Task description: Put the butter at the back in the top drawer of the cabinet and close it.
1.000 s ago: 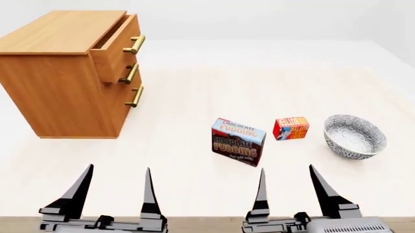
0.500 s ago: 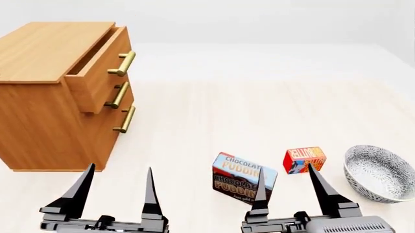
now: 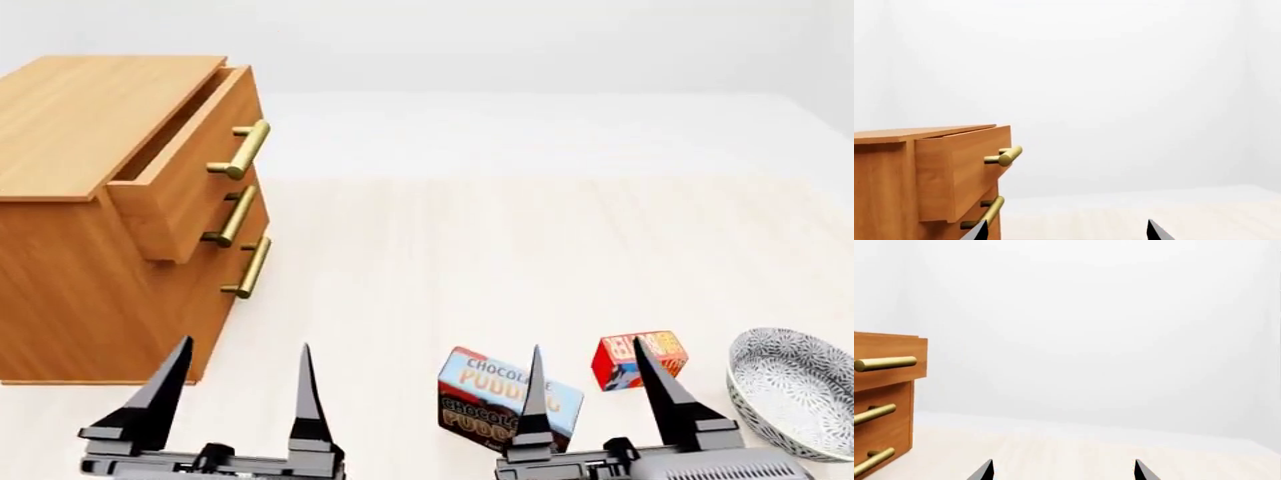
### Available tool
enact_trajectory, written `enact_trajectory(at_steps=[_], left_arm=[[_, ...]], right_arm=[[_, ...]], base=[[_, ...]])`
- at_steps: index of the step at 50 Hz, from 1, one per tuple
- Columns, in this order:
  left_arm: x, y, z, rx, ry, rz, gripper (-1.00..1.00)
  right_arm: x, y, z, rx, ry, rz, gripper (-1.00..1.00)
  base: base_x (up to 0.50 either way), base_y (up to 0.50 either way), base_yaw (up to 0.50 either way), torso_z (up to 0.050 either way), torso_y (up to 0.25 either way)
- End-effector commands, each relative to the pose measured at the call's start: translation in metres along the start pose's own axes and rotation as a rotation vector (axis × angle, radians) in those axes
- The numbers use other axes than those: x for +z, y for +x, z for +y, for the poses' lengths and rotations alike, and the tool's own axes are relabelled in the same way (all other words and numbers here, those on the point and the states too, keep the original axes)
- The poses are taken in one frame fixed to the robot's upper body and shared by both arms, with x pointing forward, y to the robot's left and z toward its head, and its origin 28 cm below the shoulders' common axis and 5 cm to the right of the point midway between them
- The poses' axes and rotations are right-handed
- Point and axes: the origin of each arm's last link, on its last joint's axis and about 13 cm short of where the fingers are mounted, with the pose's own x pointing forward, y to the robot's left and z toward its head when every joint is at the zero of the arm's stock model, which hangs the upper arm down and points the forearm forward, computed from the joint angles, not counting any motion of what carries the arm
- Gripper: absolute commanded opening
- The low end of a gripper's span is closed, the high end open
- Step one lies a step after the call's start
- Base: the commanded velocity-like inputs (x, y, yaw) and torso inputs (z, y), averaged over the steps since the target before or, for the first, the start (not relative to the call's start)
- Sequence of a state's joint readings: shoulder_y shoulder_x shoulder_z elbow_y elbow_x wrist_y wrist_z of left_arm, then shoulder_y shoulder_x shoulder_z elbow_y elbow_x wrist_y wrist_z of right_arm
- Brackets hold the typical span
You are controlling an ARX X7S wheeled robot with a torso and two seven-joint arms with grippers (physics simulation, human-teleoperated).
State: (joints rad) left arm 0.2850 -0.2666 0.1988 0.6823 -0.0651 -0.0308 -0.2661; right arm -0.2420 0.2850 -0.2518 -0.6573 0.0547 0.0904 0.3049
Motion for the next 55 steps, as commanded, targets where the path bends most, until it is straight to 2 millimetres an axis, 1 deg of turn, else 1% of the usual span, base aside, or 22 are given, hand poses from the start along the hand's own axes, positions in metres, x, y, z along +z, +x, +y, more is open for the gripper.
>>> enact_trajectory(at_steps=[1, 3, 8, 13, 19, 25, 30, 35, 39, 43, 47, 50, 55], left_arm=[[0.01, 0.006, 0.004, 0.004, 0.013, 0.005, 1.0], [0.02, 0.013, 0.007, -0.007, 0.025, 0.014, 1.0], [0.051, 0.041, 0.018, -0.028, 0.033, 0.033, 1.0], [0.084, 0.079, 0.032, -0.023, 0.041, 0.05, 1.0], [0.12, 0.115, 0.041, -0.004, 0.076, 0.054, 1.0], [0.146, 0.147, 0.048, 0.024, 0.135, 0.083, 1.0], [0.161, 0.163, 0.052, 0.035, 0.159, 0.089, 1.0], [0.179, 0.182, 0.055, 0.055, 0.162, 0.095, 1.0], [0.198, 0.203, 0.061, 0.088, 0.16, 0.104, 1.0], [0.21, 0.224, 0.067, 0.125, 0.169, 0.126, 1.0], [0.216, 0.24, 0.065, 0.135, 0.18, 0.139, 1.0], [0.216, 0.255, 0.063, 0.144, 0.177, 0.159, 1.0], [0.21, 0.281, 0.058, 0.148, 0.197, 0.221, 1.0]], right_arm=[[0.002, -0.001, -0.001, -0.004, 0.002, -0.01, 1.0], [0.002, -0.001, -0.001, -0.005, 0.002, -0.011, 1.0], [0.004, -0.002, -0.002, -0.008, 0.006, -0.016, 1.0], [0.008, -0.004, -0.003, -0.008, 0.011, -0.023, 1.0], [0.012, -0.007, -0.002, -0.001, 0.015, -0.026, 1.0], [0.014, -0.009, -0.001, 0.007, 0.017, -0.03, 1.0], [0.016, -0.01, -0.002, 0.008, 0.019, -0.032, 1.0], [0.018, -0.011, -0.002, 0.012, 0.018, -0.034, 1.0], [0.019, -0.011, -0.002, 0.013, 0.019, -0.036, 1.0], [0.019, -0.011, -0.003, 0.014, 0.02, -0.035, 1.0], [0.018, -0.01, -0.003, 0.014, 0.021, -0.031, 1.0], [0.018, -0.009, -0.004, 0.014, 0.021, -0.029, 1.0], [0.017, -0.009, -0.006, 0.012, 0.024, -0.025, 1.0]], base=[[0.0, 0.0, 0.0, 0.0, 0.0], [0.0, 0.0, 0.0, 0.0, 0.0], [0.0, 0.0, 0.0, 0.0, 0.0], [0.0, 0.0, 0.0, 0.0, 0.0], [0.0, 0.0, 0.0, 0.0, 0.0], [0.0, 0.0, 0.0, 0.0, 0.0], [0.0, 0.0, 0.0, 0.0, 0.0], [0.0, 0.0, 0.0, 0.0, 0.0], [0.0, 0.0, 0.0, 0.0, 0.0], [0.0, 0.0, 0.0, 0.0, 0.0], [0.0, 0.0, 0.0, 0.0, 0.0], [0.0, 0.0, 0.0, 0.0, 0.0], [0.0, 0.0, 0.0, 0.0, 0.0]])
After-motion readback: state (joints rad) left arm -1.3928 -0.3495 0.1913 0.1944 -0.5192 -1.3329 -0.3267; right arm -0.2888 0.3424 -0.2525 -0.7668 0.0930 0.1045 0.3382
